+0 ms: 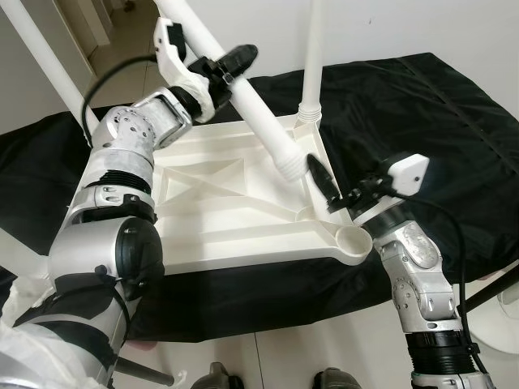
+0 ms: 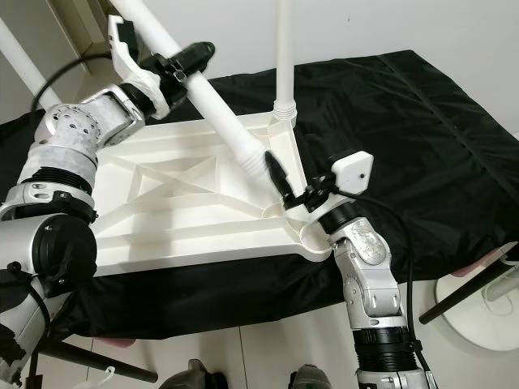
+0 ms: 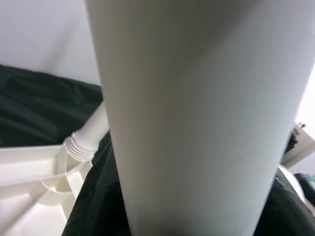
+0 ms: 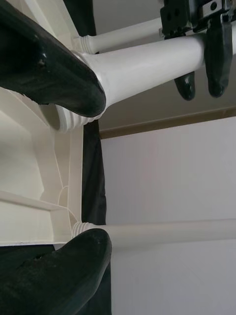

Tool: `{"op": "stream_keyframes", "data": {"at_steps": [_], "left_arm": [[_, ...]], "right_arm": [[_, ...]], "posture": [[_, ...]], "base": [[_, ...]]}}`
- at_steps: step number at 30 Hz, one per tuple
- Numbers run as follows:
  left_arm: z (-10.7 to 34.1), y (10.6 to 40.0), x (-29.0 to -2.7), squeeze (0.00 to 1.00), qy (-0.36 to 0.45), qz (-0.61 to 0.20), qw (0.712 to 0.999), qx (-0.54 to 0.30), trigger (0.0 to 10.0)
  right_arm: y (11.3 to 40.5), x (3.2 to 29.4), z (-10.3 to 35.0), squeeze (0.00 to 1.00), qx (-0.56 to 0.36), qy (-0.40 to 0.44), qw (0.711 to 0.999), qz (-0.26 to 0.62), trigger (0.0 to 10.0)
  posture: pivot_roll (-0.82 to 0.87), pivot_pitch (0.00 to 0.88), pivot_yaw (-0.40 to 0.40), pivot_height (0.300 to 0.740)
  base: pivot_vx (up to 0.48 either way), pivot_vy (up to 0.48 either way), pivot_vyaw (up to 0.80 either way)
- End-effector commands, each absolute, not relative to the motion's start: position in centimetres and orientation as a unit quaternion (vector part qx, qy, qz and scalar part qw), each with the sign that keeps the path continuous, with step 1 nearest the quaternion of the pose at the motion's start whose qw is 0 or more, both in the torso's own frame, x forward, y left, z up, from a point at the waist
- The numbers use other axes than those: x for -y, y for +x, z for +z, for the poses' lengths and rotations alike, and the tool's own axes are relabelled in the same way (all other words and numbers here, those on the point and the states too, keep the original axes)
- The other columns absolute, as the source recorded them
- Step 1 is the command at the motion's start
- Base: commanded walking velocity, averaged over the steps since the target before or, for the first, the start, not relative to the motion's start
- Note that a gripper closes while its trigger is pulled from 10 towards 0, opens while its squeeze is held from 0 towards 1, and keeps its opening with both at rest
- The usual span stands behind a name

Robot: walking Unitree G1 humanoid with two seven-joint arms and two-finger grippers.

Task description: Building children table

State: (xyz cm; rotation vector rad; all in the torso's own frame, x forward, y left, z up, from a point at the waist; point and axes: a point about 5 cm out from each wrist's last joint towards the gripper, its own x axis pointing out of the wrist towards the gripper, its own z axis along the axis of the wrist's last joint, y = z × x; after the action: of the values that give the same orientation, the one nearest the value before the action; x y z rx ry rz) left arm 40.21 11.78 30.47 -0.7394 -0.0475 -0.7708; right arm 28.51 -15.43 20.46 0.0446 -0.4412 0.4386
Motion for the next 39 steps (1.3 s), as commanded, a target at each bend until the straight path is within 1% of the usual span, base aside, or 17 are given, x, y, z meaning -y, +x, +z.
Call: {"op": "stream_keyframes", "data": {"at_steps": [1,2,3,6,10,11,14,16,20,25,29,31,33,35,36,39], "left_arm": [[30.5,40.2,-12.4,0.00,-0.333,-0.353,0.874,0.037,10.0],[30.5,40.2,-12.4,0.00,-0.333,-0.353,0.874,0.037,10.0],[30.4,40.2,-12.4,0.00,-0.328,-0.350,0.877,0.039,10.0],[29.8,40.1,-12.2,0.00,-0.294,-0.332,0.895,0.053,10.0],[29.2,40.0,-11.9,0.00,-0.272,-0.309,0.909,0.062,10.0],[29.2,40.0,-11.9,0.00,-0.272,-0.309,0.909,0.062,10.0],[27.9,39.3,-10.9,0.00,-0.244,-0.300,0.920,0.069,10.0],[27.6,39.1,-10.7,0.00,-0.238,-0.299,0.921,0.071,10.0],[27.6,38.2,-9.9,0.00,-0.185,-0.283,0.934,0.111,10.0],[27.9,37.5,-9.3,0.00,-0.149,-0.275,0.939,0.142,10.0],[28.2,36.1,-7.6,0.00,-0.093,-0.286,0.937,0.177,10.0],[28.4,35.8,-7.2,0.00,-0.085,-0.292,0.935,0.183,10.0],[28.7,35.2,-6.4,0.00,-0.077,-0.295,0.932,0.196,10.0],[29.0,34.6,-5.1,0.00,-0.065,-0.307,0.927,0.207,10.0],[29.0,34.6,-5.1,0.00,-0.065,-0.307,0.927,0.207,10.0],[29.0,34.1,-3.8,0.00,-0.053,-0.315,0.923,0.215,10.0]], "right_arm": [[28.9,15.3,19.7,0.00,0.190,0.018,0.962,0.197,10.0],[28.9,15.3,19.7,0.00,0.190,0.018,0.962,0.197,10.0],[29.2,15.6,19.4,0.00,0.175,0.006,0.969,0.177,10.0],[30.0,16.4,18.9,0.00,0.147,0.002,0.980,0.135,10.0],[30.2,16.5,18.9,0.00,0.139,0.017,0.982,0.130,10.0],[30.2,16.5,18.9,0.00,0.139,0.017,0.982,0.130,10.0],[30.5,16.0,18.8,0.00,0.133,0.028,0.982,0.131,10.0],[30.5,15.8,18.7,0.00,0.131,0.030,0.982,0.131,10.0],[30.5,14.5,18.4,0.00,0.115,0.020,0.982,0.151,10.0],[30.3,13.7,18.1,0.00,0.105,0.011,0.980,0.171,10.0],[30.3,12.7,17.7,0.00,0.091,-0.001,0.977,0.193,10.0],[30.3,12.5,17.8,0.00,0.090,-0.005,0.976,0.197,10.0],[30.4,12.1,17.8,0.00,0.086,-0.019,0.975,0.203,10.0],[30.7,11.6,17.8,0.00,0.089,-0.052,0.972,0.212,10.0],[30.7,11.6,17.8,0.00,0.089,-0.052,0.972,0.212,10.0],[31.1,10.9,18.2,0.00,0.094,-0.084,0.965,0.229,10.0]], "posture": [[-0.17,0.001,0.101,0.740],[-0.17,0.001,0.101,0.740],[-0.17,0.000,0.096,0.740],[-0.17,0.000,0.087,0.740],[-0.17,0.000,0.082,0.740],[-0.17,0.000,0.082,0.740],[-0.16,0.000,0.078,0.740],[-0.15,0.000,0.075,0.740],[-0.14,0.000,0.066,0.740],[-0.13,0.000,0.055,0.740],[-0.11,0.000,0.048,0.740],[-0.11,0.000,0.046,0.740],[-0.09,0.000,0.038,0.740],[-0.07,0.000,0.024,0.740],[-0.07,0.000,0.024,0.740],[-0.06,0.000,0.010,0.740]], "base": [[0.000,0.000,0.00],[0.000,0.000,0.00],[0.000,0.000,0.00],[0.000,0.000,0.00],[0.000,0.000,0.00],[0.000,0.000,0.00],[0.000,0.000,0.00],[0.000,0.000,0.00],[0.000,0.000,0.00],[0.000,0.000,0.00],[0.000,0.000,0.00],[0.000,0.000,0.00],[0.000,0.000,0.00],[0.000,0.000,0.00],[0.000,0.000,0.00],[0.000,0.000,0.00]]}}
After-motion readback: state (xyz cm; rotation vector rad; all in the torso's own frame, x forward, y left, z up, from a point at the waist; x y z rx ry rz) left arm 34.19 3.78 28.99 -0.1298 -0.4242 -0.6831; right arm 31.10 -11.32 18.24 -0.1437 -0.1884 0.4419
